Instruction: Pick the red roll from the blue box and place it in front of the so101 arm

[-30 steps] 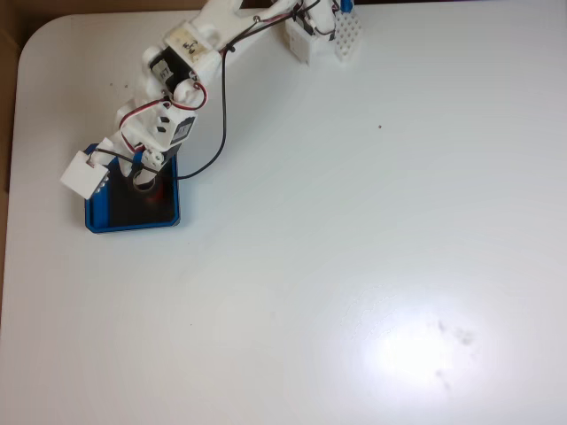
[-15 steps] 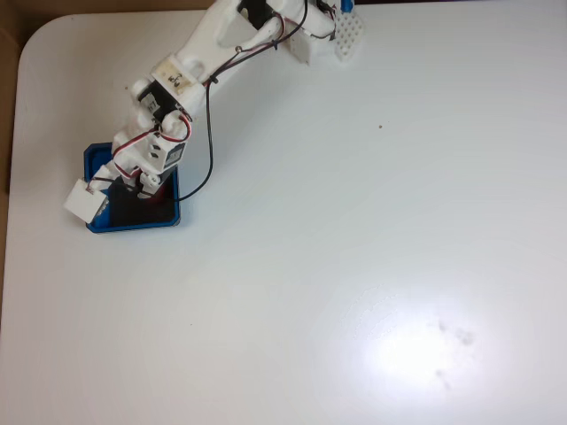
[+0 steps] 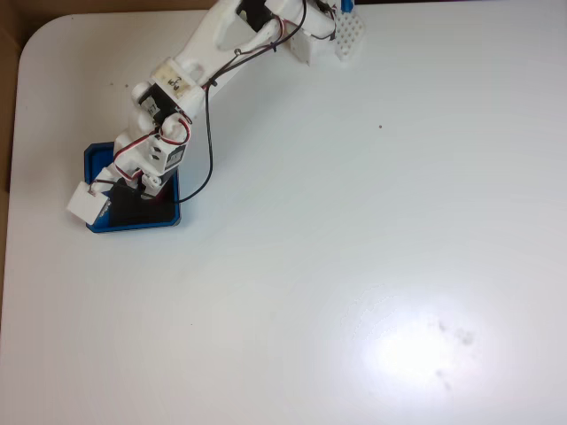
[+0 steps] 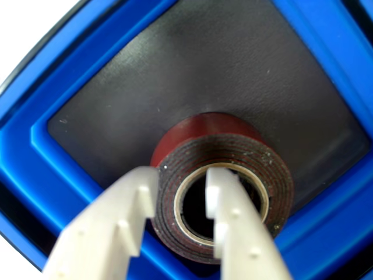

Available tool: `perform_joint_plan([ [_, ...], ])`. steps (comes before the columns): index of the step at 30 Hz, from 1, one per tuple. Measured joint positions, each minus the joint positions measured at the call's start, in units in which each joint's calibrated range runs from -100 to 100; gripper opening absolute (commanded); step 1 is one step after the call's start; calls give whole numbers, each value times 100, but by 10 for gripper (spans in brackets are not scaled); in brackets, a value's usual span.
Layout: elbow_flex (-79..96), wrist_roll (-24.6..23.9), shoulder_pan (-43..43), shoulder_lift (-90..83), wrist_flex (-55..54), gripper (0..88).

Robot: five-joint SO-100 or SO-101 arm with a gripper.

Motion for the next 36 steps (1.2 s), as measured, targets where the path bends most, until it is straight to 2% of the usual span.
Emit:
perform_joint_plan([
  [10, 0, 0, 0, 17, 16, 158],
  [19, 0, -8, 0, 17, 673, 159],
  [22, 0, -150, 0, 17, 698, 159],
  [28, 0, -768, 0, 17, 698, 159],
  [36, -27, -851, 30, 220, 698, 158],
])
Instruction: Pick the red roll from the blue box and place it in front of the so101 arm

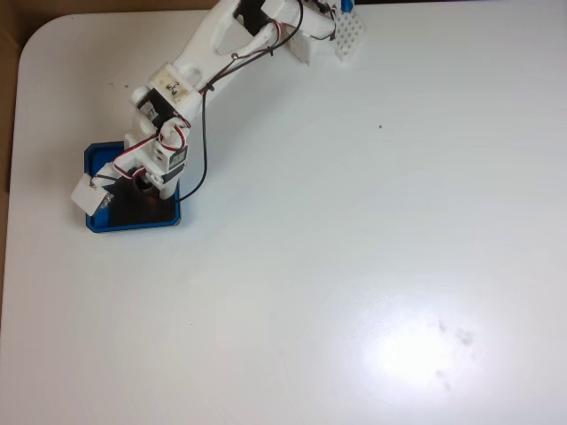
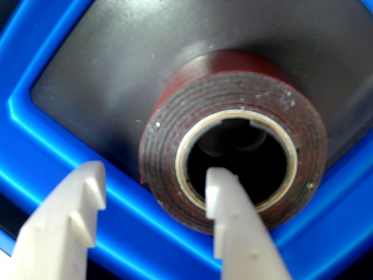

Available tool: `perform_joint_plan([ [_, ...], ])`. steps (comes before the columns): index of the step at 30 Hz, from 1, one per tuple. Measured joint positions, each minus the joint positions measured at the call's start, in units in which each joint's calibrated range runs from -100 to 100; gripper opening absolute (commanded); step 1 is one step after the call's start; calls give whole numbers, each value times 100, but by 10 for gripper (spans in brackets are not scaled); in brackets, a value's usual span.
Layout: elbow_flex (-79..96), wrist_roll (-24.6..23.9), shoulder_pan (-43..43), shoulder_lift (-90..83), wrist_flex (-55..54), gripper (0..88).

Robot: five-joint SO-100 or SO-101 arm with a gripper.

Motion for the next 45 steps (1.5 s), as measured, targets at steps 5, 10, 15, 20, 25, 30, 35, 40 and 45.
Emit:
perform_joint_plan([
  [5, -9, 8, 0, 51, 0, 158],
  [10, -63, 8, 10, 212, -140, 158],
  [15, -63, 25, 10, 500, -484, 158],
  [20, -90, 25, 20, 627, -542, 158],
  [25, -90, 25, 20, 627, -558, 148],
  [30, -90, 25, 20, 627, -558, 147],
  [35, -90, 25, 20, 627, -558, 143],
  [40, -90, 25, 20, 627, -558, 70],
  [45, -90, 25, 10, 635, -550, 3],
])
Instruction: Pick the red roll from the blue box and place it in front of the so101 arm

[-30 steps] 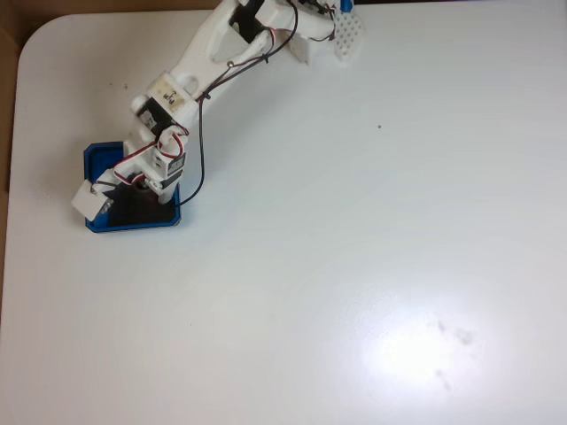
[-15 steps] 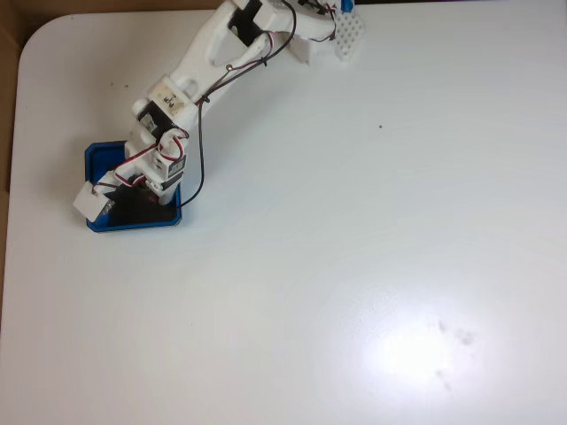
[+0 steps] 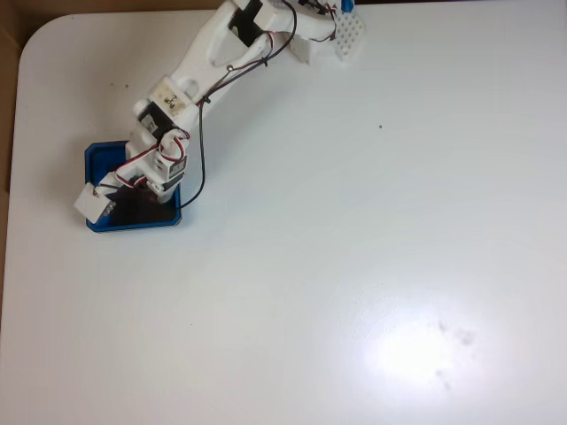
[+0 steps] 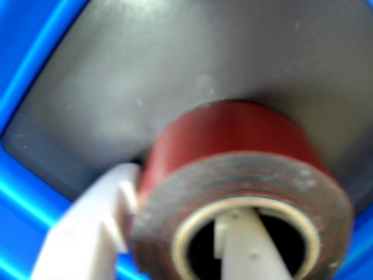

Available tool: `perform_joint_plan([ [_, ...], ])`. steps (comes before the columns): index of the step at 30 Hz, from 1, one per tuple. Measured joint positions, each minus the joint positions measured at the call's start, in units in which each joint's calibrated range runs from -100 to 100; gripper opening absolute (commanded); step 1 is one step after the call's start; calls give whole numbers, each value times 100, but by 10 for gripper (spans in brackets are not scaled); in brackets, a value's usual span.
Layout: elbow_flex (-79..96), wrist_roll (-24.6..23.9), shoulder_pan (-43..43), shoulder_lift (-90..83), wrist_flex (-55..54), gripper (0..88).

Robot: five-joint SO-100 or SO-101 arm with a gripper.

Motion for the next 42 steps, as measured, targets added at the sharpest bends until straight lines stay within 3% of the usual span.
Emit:
perform_joint_plan([
  [23, 9, -17, -10, -102, 8, 5],
  [42, 45, -17, -30, -2286, 25, 5],
])
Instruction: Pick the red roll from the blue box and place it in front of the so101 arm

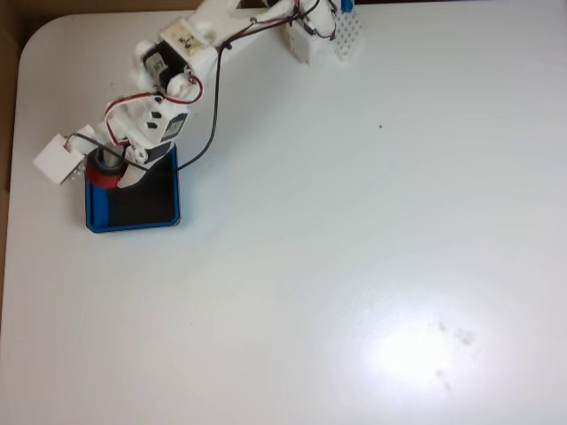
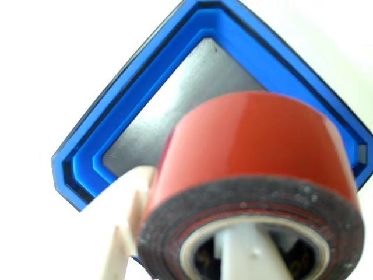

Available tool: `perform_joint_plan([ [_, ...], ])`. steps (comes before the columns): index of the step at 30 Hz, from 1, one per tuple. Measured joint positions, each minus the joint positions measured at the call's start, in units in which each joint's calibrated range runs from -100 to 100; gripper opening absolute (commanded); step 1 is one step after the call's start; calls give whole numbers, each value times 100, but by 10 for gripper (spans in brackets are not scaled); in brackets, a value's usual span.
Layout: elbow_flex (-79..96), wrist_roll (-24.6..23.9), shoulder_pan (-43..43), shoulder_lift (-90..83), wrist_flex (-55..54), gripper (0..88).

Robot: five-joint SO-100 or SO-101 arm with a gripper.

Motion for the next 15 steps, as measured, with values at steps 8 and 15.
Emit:
perform_joint_plan([
  [8, 574, 8, -79, -1296, 8, 5],
  [15, 1283, 33, -831, -2549, 8, 5],
])
